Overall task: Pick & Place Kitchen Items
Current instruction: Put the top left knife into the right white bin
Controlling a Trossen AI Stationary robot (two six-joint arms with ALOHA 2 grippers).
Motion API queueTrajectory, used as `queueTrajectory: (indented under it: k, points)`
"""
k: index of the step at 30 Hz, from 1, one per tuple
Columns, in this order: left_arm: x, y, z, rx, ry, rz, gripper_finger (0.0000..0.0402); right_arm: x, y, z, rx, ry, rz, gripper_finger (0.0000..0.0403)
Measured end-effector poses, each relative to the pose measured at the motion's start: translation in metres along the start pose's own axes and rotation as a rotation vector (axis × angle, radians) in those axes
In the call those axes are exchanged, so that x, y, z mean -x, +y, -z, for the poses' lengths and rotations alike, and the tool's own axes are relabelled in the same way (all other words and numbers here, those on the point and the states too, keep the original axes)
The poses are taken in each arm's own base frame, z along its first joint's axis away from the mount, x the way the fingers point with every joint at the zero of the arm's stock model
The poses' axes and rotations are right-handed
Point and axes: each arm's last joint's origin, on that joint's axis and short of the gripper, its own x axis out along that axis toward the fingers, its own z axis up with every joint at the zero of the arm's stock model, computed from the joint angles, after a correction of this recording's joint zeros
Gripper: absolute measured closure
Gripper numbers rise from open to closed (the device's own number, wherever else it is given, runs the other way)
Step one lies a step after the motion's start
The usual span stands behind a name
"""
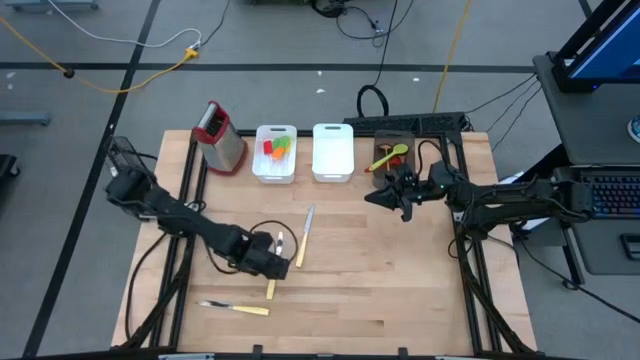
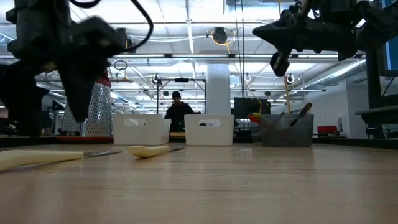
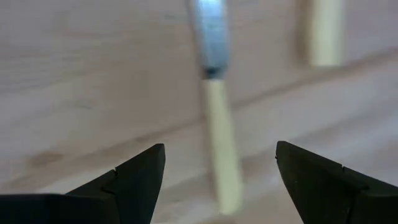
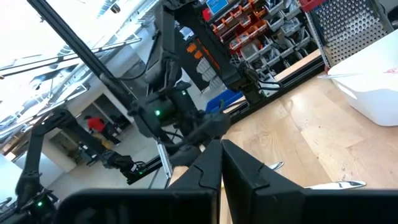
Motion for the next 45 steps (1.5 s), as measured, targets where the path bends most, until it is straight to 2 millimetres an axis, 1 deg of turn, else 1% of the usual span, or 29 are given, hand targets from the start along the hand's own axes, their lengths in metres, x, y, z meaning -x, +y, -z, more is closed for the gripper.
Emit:
queueTrajectory:
  k: [3, 9, 12, 17, 22, 25, 28, 35, 42, 44, 45]
  points:
    - [-0.008, -0.004, 0.0, -0.014, 0.006, -0.073, 0.0092, 0.0, 0.0, 0.0, -0.001, 0.003, 0.002, 0.0399]
    - [-0.022, -0.015, 0.0, -0.024, 0.02, -0.023, 0.0092, 0.0, 0.0, 0.0, -0.002, 0.005, 0.004, 0.0399]
    - [-0.025, -0.015, 0.0, -0.012, 0.015, -0.027, 0.0092, 0.0, 0.0, 0.001, -0.003, 0.006, 0.004, 0.0399]
    - [-0.034, -0.014, 0.0, 0.062, 0.017, -0.056, 0.0092, 0.0, 0.0, 0.0, -0.003, 0.005, 0.004, 0.0399]
    - [-0.046, -0.013, 0.0, 0.035, 0.039, -0.092, 0.0092, 0.0, -0.001, 0.001, -0.008, 0.012, 0.01, 0.0399]
    - [-0.049, -0.011, 0.001, 0.033, 0.061, -0.115, 0.0097, 0.0, -0.001, 0.001, -0.008, 0.014, 0.011, 0.0399]
    - [-0.05, -0.01, 0.001, 0.034, 0.068, -0.13, 0.0128, 0.0, -0.001, 0.002, -0.01, 0.015, 0.012, 0.0399]
    - [-0.05, -0.006, 0.002, -0.018, 0.085, -0.156, 0.0249, 0.0, -0.001, 0.002, -0.01, 0.015, 0.012, 0.0399]
    - [-0.05, -0.005, 0.002, -0.015, 0.091, -0.175, 0.0346, 0.0, -0.001, 0.002, -0.01, 0.015, 0.012, 0.0399]
    - [-0.049, -0.005, 0.002, -0.02, 0.089, -0.175, 0.0365, 0.0, -0.001, 0.002, -0.01, 0.015, 0.013, 0.0399]
    - [-0.049, -0.005, 0.002, -0.025, 0.083, -0.173, 0.0365, 0.0, -0.001, 0.002, -0.01, 0.015, 0.012, 0.0399]
